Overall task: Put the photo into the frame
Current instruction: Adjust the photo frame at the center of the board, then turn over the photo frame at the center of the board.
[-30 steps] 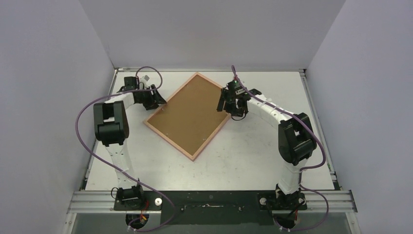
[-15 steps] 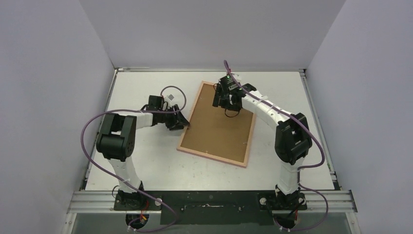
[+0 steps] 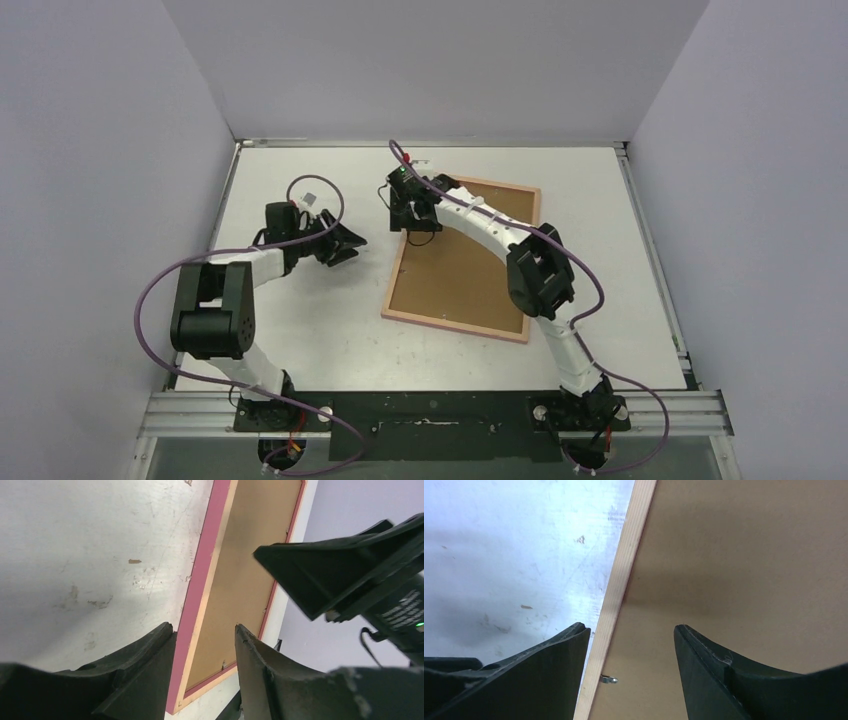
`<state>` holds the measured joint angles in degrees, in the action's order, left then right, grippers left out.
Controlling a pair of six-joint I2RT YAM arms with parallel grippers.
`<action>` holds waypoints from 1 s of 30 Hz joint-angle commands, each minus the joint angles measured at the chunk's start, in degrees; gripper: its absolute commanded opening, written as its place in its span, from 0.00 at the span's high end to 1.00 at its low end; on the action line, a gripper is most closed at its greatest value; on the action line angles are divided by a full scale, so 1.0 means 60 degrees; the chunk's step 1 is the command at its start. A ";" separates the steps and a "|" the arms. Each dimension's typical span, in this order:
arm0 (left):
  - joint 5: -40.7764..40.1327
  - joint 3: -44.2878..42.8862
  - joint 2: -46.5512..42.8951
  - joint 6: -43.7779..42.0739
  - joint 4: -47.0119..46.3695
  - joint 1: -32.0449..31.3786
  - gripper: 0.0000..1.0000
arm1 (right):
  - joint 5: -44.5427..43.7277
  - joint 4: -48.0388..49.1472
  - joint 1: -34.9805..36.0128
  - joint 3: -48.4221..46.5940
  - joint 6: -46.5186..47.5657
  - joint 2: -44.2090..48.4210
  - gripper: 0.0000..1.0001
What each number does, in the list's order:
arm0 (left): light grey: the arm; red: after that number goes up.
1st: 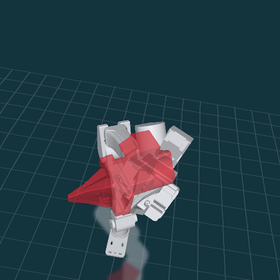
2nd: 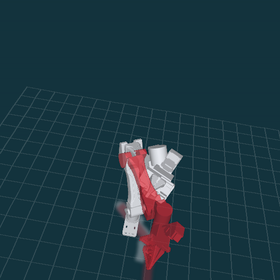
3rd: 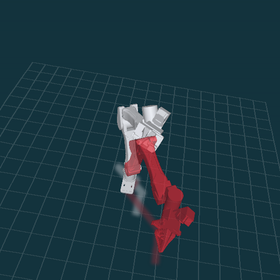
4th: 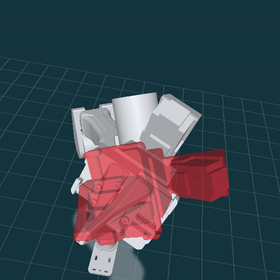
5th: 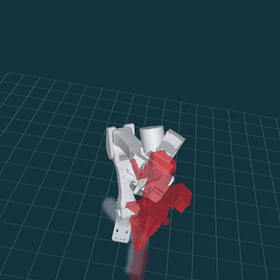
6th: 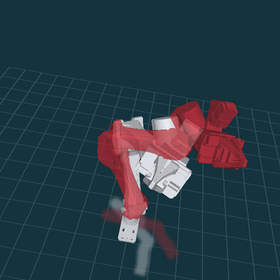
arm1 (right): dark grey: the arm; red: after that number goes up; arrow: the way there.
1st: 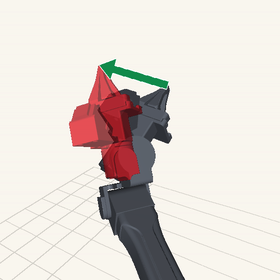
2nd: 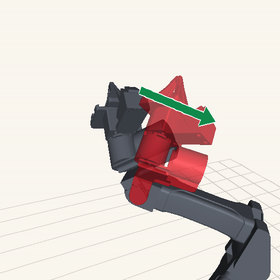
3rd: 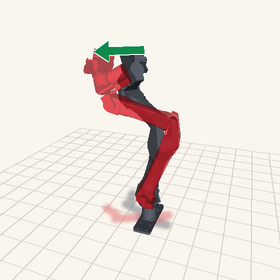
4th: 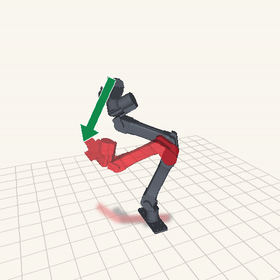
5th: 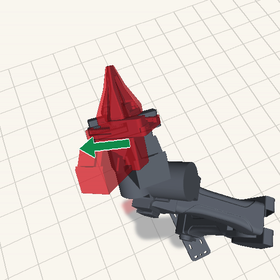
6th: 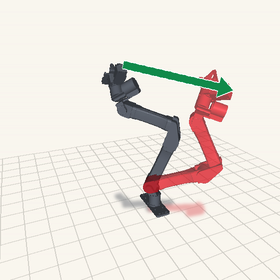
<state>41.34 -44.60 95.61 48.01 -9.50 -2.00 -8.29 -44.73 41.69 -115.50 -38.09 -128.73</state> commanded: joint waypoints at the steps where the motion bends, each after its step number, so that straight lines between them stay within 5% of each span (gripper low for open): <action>1: -0.0164 -0.0155 -0.0581 -0.0340 0.0940 0.0282 0.53 | -0.0480 -0.0343 0.0214 -0.0375 0.0171 -0.0161 0.37; 6: -0.1196 -0.0730 -0.0825 -0.1573 0.2944 0.0281 0.44 | -0.0034 0.0227 0.0298 -0.0396 0.0342 -0.0476 0.38; 14: -0.1000 -0.1047 -0.0505 -0.2010 0.3353 0.0572 0.43 | -0.0680 -0.0066 0.0542 -0.1249 0.0478 -0.1346 0.42; 22: -0.2485 -0.1694 -0.0528 -0.2486 0.5441 0.0738 0.42 | -0.1701 -0.0557 0.0946 -0.1699 0.0690 -0.1701 0.54; 26: -0.2479 -0.1548 -0.1029 -0.2229 0.5829 0.1068 0.30 | -0.1957 -0.0974 0.1198 -0.2248 0.0789 -0.1895 0.59; 30: -0.3064 -0.1728 -0.1456 -0.2699 0.6634 0.1306 0.04 | -0.1931 -0.1133 0.1226 -0.2180 0.0548 -0.1953 0.64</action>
<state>26.70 -52.71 91.37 34.81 24.49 4.45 -17.50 -49.06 48.51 -127.00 -34.15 -139.98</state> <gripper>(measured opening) 0.863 0.378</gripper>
